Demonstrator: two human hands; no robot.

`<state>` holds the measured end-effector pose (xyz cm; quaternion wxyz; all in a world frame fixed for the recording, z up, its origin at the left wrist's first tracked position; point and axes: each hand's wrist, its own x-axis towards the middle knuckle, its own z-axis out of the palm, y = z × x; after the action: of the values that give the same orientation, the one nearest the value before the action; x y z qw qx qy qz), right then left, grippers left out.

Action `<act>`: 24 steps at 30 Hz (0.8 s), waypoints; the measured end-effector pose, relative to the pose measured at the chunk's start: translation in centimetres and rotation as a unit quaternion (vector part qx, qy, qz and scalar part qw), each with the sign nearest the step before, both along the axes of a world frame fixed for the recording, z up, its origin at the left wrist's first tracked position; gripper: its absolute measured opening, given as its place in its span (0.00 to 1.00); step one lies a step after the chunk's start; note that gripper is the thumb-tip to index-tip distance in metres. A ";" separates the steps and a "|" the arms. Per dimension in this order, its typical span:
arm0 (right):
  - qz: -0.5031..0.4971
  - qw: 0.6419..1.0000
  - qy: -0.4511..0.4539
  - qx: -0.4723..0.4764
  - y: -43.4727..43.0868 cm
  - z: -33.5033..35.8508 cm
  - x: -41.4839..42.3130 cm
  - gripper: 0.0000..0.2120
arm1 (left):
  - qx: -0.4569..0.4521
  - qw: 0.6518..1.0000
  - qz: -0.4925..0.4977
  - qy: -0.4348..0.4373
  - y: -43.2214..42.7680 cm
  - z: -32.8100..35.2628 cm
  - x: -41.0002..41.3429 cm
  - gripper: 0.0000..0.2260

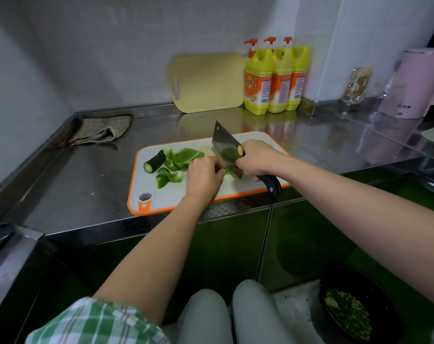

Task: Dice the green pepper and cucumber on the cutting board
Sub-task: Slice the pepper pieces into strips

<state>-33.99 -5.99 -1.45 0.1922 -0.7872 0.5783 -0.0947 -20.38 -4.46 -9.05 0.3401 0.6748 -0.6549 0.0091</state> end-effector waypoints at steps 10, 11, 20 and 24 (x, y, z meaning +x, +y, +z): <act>-0.017 0.998 0.060 -0.025 0.3 -0.6 2.0 0.05 | -0.004 1.000 -0.010 0.020 0.2 0.0 0.1 0.06; -0.022 0.998 0.047 -0.031 0.1 -0.8 1.9 0.07 | -0.006 1.000 -0.011 0.018 0.3 0.1 0.1 0.06; -0.013 1.000 0.006 -0.020 -0.1 0.7 0.3 0.08 | 0.000 1.000 -0.011 0.026 0.6 0.2 0.0 0.08; 0.000 0.998 0.056 -0.005 0.8 1.1 0.4 0.08 | -0.001 0.999 -0.013 0.033 0.6 0.2 0.1 0.08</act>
<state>-33.58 -5.22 -0.36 0.1557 -0.7919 0.5881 -0.0530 -20.32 -3.89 -8.86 0.3619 0.6655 -0.6525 -0.0168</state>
